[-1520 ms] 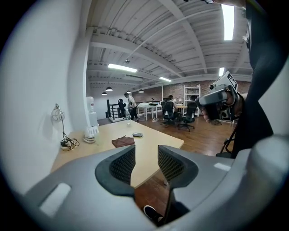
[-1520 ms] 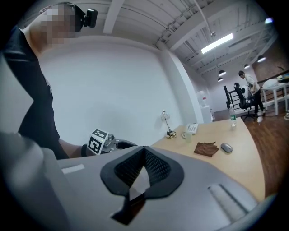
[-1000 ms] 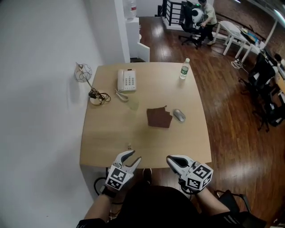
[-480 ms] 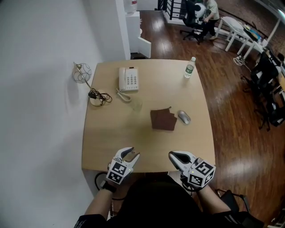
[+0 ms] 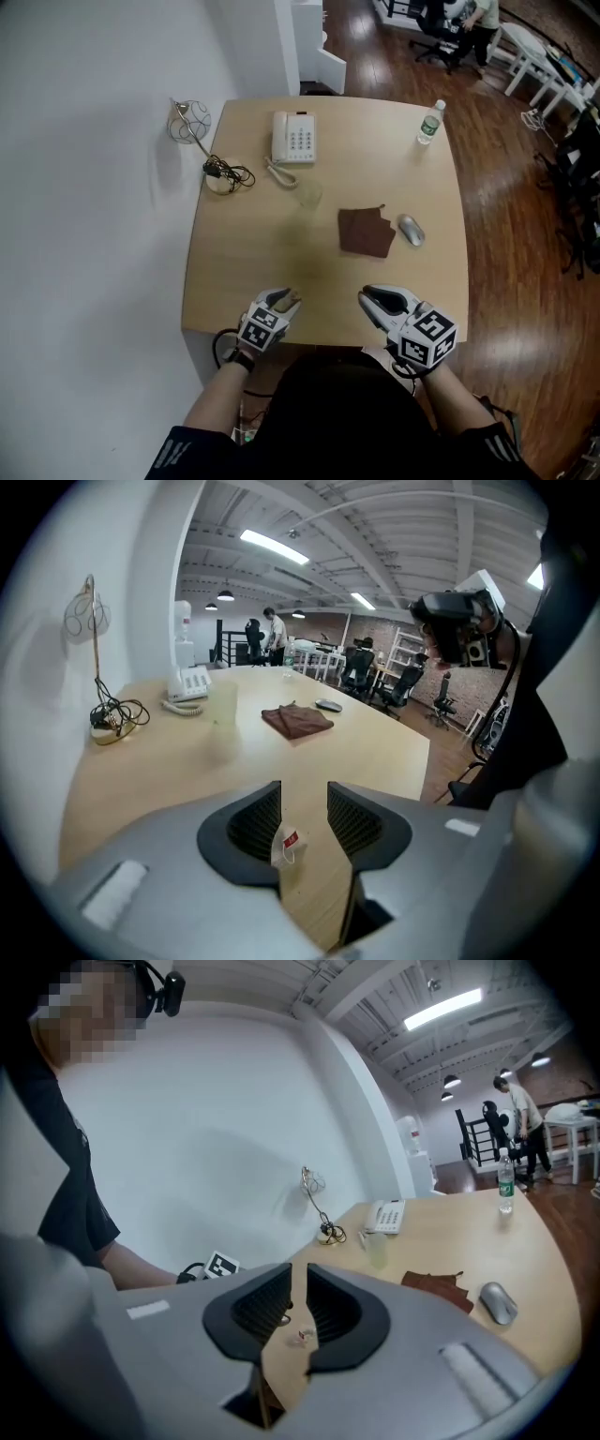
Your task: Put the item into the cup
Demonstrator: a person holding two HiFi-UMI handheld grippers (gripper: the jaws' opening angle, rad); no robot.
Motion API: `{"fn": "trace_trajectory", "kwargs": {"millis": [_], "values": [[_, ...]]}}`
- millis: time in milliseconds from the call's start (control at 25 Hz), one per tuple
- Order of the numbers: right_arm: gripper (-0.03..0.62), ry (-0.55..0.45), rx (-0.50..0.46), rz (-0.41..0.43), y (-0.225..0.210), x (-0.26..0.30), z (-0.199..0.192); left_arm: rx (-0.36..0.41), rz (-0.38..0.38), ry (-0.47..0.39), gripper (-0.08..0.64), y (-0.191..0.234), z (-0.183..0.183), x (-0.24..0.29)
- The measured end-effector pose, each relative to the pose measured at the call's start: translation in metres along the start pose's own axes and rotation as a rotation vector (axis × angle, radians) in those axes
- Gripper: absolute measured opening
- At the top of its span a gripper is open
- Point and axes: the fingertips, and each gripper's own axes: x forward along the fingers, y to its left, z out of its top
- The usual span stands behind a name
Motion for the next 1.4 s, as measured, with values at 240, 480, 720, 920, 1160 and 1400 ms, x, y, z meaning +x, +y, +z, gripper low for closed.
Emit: {"fn": "trace_trajectory", "kwargs": {"millis": [240,480,720,920,1160,1400], "values": [[0.061,0.023,0.041,0.035,-0.006,0.014,-0.004,-0.011,0.022,0.149,0.149,0.014,-0.040,0.036],[0.061,0.044,0.077,0.044,-0.012,0.012,-0.017,-0.018,0.047,0.237,0.080,0.020,-0.063,0.053],[0.061,0.020,0.094,0.028,-0.023,0.000,-0.009,-0.043,0.073,0.263,-0.002,0.027,-0.067,0.058],[0.060,-0.007,0.112,0.001,-0.036,-0.010,-0.004,-0.018,0.101,0.171,-0.005,0.036,-0.030,0.050],[0.060,-0.034,0.116,-0.031,-0.054,-0.023,0.005,-0.033,0.157,0.023,-0.005,0.074,0.043,0.045],[0.060,-0.061,0.118,-0.057,-0.067,-0.036,0.015,0.034,0.193,-0.037,-0.005,0.117,0.124,0.063]]}}
